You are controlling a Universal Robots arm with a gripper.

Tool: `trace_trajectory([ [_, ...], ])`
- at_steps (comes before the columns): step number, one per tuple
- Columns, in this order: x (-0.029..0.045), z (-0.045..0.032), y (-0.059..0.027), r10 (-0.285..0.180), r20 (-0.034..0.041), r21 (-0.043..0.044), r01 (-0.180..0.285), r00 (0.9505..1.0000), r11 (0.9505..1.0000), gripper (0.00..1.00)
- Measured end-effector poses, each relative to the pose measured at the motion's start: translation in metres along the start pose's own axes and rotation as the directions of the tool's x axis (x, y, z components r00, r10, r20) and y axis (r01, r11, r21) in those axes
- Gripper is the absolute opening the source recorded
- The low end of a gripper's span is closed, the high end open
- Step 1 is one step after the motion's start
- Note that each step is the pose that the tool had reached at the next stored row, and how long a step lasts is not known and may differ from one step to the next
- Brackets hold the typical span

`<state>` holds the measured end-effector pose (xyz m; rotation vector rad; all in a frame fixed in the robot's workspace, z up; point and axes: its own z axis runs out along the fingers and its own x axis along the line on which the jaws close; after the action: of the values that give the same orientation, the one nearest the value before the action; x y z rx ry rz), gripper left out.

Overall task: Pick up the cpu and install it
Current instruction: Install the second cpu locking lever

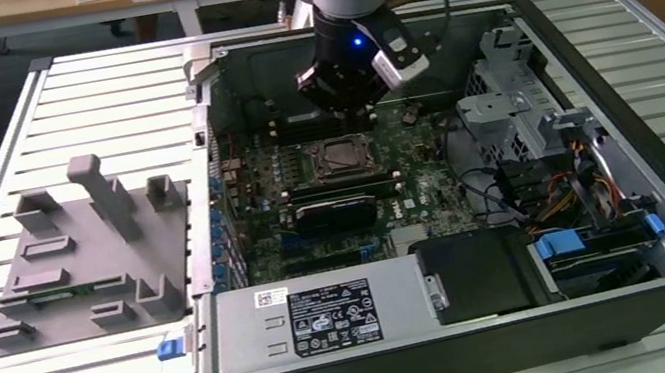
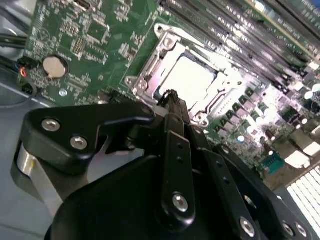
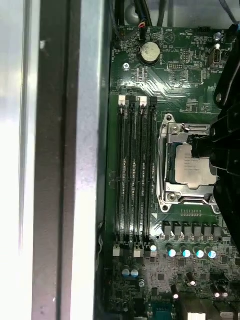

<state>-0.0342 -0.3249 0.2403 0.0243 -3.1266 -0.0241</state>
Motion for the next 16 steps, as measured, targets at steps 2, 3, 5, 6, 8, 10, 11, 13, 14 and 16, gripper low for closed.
trace_trajectory([
  [2,0.0001,-0.0001,-0.0031,0.0,-0.0002,0.0001,0.0,1.0,1.0,0.11],
  [3,0.0002,-0.0001,-0.0048,0.0,-0.0001,0.0001,0.0,1.0,1.0,0.11],
  [5,0.0002,-0.0001,-0.0089,0.0,0.0,0.0,0.0,1.0,1.0,0.11],
  [6,0.0003,-0.0001,-0.0109,0.0,-0.0001,0.0,0.0,1.0,1.0,0.11],
  [8,0.0003,-0.0002,-0.0143,0.0,-0.0009,0.0001,0.0,1.0,1.0,0.11],
  [10,0.0003,-0.0003,-0.0174,0.0,-0.0104,-0.0001,0.0,0.9999,1.0,0.11],
  [11,-0.0001,-0.0001,-0.0177,0.001,-0.0215,-0.0006,-0.001,0.9998,1.0,0.11],
  [13,-0.0006,-0.0004,-0.0186,0.001,-0.0393,-0.0008,-0.001,0.9992,1.0,0.11],
  [14,-0.0006,-0.0003,-0.0199,0.001,-0.0403,-0.0009,-0.001,0.9992,1.0,0.11],
  [16,-0.0005,-0.0003,-0.0243,0.0,-0.0403,-0.001,0.0,0.9992,1.0,0.11],
])
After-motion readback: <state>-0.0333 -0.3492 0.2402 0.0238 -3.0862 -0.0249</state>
